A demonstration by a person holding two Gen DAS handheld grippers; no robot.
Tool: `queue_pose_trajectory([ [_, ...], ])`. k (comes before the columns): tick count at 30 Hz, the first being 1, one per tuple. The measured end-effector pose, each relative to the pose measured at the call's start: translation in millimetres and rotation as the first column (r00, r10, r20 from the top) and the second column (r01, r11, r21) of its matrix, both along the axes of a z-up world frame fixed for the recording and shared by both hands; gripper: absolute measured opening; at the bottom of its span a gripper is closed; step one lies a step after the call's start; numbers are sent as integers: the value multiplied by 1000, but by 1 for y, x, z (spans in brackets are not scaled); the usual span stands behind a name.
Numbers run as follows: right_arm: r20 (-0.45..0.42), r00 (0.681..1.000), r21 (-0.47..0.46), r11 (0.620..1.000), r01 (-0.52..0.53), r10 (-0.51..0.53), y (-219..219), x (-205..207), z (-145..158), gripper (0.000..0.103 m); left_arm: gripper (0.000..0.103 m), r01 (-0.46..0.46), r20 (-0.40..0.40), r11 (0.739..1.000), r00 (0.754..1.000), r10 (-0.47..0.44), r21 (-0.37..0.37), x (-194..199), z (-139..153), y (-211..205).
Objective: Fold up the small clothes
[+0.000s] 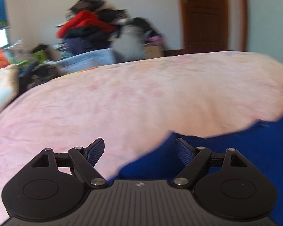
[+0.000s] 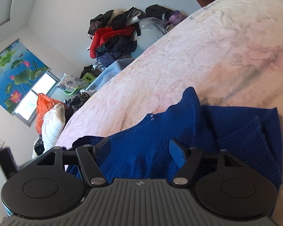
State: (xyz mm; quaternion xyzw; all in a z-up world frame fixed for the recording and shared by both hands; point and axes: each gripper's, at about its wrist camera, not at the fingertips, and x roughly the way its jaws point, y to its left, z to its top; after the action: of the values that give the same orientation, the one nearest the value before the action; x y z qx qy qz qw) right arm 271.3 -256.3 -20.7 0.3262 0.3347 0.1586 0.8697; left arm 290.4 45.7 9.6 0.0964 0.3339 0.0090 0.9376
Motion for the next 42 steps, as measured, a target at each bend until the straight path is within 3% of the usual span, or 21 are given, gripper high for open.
queue_pose_trajectory([
  [3, 8, 1000, -5, 1000, 10, -10, -2, -7, 4, 70, 82, -212, -22, 975, 977, 214, 68, 17, -5, 24],
  [7, 32, 999, -16, 1000, -1, 1, -1, -24, 11, 75, 82, -264, -51, 963, 963, 266, 47, -1, -3, 59],
  [12, 52, 996, -32, 997, -71, 73, 9, -56, 18, 78, 82, -118, -74, 984, 991, 108, -137, -67, 2, 88],
  [16, 66, 994, -126, 989, -77, 86, 14, -87, 27, 79, 82, -12, -121, 956, 992, -25, -293, -123, -7, 109],
  [18, 74, 995, -176, 983, -47, 61, 11, -104, 30, 84, 82, 32, -125, 939, 989, -79, -342, -150, -14, 116],
  [21, 82, 996, -195, 981, -1, 17, 2, -125, 29, 91, 82, 71, -130, 921, 983, -130, -384, -183, -28, 120],
  [25, 55, 998, -197, 980, 23, -13, -3, -144, 24, 92, 82, 77, -137, 895, 979, -152, -439, -204, -41, 122],
  [30, 22, 999, -282, 958, 45, -40, -1, -168, 18, 91, 82, 112, -105, 903, 980, -170, -415, -205, -42, 115],
  [31, 11, 999, -312, 949, 41, -39, -1, -171, 17, 89, 81, 119, -100, 906, 980, -173, -406, -205, -42, 114],
  [33, -8, 1000, -372, 928, 20, -25, 3, -176, 13, 74, 79, 121, -100, 917, 980, -171, -379, -205, -43, 110],
  [34, -18, 1000, -393, 920, 8, -16, 5, -178, 10, 67, 67, 122, -98, 926, 981, -167, -358, -205, -43, 107],
  [35, -30, 999, -409, 912, 0, -13, 6, -179, 7, 51, 51, 123, -95, 937, 982, -162, -326, -206, -43, 105],
  [36, -25, 999, -435, 901, 8, -21, 8, -181, 6, 37, 44, 124, -94, 947, 983, -158, -298, -206, -43, 103],
  [37, -22, 1000, -464, 886, 10, -22, 10, -182, 7, 29, 32, 126, -95, 949, 983, -159, -288, -206, -43, 102],
  [38, -21, 1000, -468, 884, 11, -24, 9, -183, 8, 14, 20, 122, -93, 949, 983, -155, -291, -206, -43, 103],
  [42, -12, 1000, -497, 868, 19, -29, 5, -185, 10, 7, 9, 111, -93, 944, 985, -146, -311, -209, -41, 113],
])
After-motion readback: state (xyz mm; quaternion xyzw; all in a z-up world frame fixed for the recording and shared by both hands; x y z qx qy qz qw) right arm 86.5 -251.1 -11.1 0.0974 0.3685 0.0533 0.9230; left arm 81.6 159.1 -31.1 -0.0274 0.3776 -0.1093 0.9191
